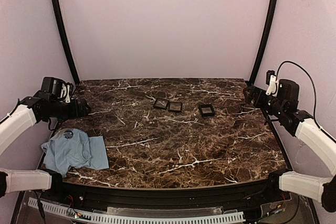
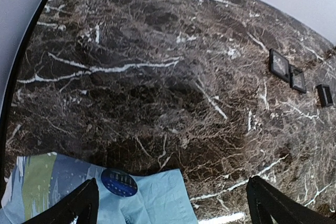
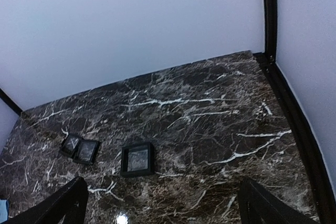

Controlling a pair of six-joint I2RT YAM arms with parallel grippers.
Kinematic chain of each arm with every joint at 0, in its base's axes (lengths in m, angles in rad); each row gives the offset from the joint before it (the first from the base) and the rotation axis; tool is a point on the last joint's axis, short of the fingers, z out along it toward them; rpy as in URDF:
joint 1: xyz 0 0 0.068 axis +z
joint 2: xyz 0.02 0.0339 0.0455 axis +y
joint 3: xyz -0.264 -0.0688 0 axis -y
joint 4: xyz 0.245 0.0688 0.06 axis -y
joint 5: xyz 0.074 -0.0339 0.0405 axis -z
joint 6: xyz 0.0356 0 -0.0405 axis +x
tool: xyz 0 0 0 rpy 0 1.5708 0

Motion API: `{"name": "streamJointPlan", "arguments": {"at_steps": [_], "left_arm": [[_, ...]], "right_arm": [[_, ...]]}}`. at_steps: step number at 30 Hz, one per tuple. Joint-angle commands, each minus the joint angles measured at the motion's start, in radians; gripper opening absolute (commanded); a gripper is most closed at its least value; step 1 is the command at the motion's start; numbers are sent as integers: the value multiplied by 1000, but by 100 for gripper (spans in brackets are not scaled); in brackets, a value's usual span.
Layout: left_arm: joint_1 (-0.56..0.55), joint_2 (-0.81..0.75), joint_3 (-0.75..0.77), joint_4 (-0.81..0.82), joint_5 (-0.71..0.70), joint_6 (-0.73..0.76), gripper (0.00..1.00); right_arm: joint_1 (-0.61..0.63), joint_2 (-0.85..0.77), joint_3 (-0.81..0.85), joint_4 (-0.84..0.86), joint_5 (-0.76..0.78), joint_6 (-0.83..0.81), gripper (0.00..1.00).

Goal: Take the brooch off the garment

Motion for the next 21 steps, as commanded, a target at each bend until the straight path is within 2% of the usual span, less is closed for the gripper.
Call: {"name": "streamJointPlan", "arguments": {"at_steps": [1,4,7,11,16,21], "left_arm": [[-55,35,-7,-132,-153,-63,100],[-88,67,-33,-181,-218,-95,100],[-93,79,-68,-162,-224,-127,98],[-93,149,-76,-121,-194,-145,84],[-97,221,-88,-95,-181,-152,59],[-101,243,-80,-118,-242,-145,45]], "right_arm": [[110,62,25,-10,-2,-12,99],[172,119,24,19,40,-9,99],[216,155,10,75,58,2,98],[246,189,8,138,58,18,98],[259,214,5,163,57,22,98],[262,204,-21,173,99,26,98]]}}
